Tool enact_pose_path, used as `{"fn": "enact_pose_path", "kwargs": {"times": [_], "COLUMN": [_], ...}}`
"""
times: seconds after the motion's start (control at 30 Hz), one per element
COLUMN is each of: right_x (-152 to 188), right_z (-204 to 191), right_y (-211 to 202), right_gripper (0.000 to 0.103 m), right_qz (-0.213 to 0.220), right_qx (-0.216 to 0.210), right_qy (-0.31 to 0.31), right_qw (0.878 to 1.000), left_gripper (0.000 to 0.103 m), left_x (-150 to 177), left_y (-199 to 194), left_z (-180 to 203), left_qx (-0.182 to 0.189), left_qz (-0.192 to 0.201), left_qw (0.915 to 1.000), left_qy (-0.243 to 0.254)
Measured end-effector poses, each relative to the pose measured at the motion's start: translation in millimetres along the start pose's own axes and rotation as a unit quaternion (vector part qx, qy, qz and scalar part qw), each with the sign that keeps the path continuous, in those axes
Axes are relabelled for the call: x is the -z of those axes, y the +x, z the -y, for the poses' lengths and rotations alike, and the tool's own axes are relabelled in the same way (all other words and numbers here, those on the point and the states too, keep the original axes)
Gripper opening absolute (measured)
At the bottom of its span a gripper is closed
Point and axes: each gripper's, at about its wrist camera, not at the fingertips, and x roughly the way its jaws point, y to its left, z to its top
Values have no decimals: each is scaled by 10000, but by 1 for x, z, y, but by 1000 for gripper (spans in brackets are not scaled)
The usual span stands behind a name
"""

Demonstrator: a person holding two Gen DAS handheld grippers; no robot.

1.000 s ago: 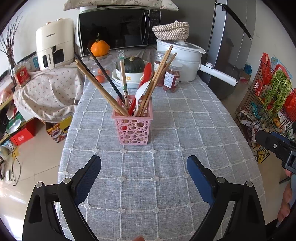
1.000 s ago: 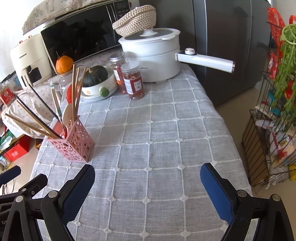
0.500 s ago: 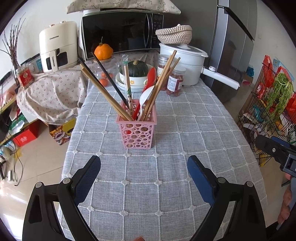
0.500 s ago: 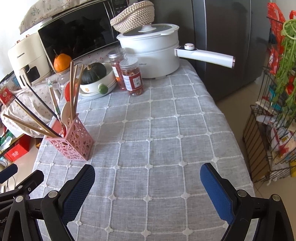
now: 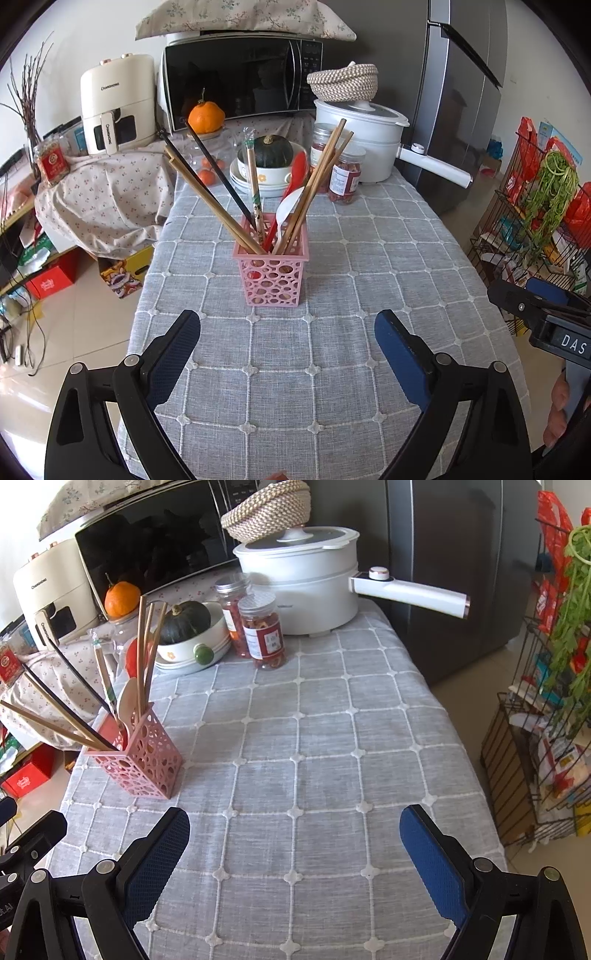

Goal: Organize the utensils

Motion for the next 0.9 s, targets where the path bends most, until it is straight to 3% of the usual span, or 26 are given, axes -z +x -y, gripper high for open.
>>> {"fn": "enact_pose_path", "kwargs": {"times": [0.9], "right_x": [0], "right_z": [-5], "right_y": [6], "right_gripper": [95], "right_qz": [-100], "right_qx": [-18], "right_qy": [-17], "right_qw": [9999], "left_gripper": [97], "left_x": [-1], "left_y": [-1], "left_z": [4], "left_qx": [19], "left_qz": [8], "left_qw": [10000], "left_qy": [39]}}
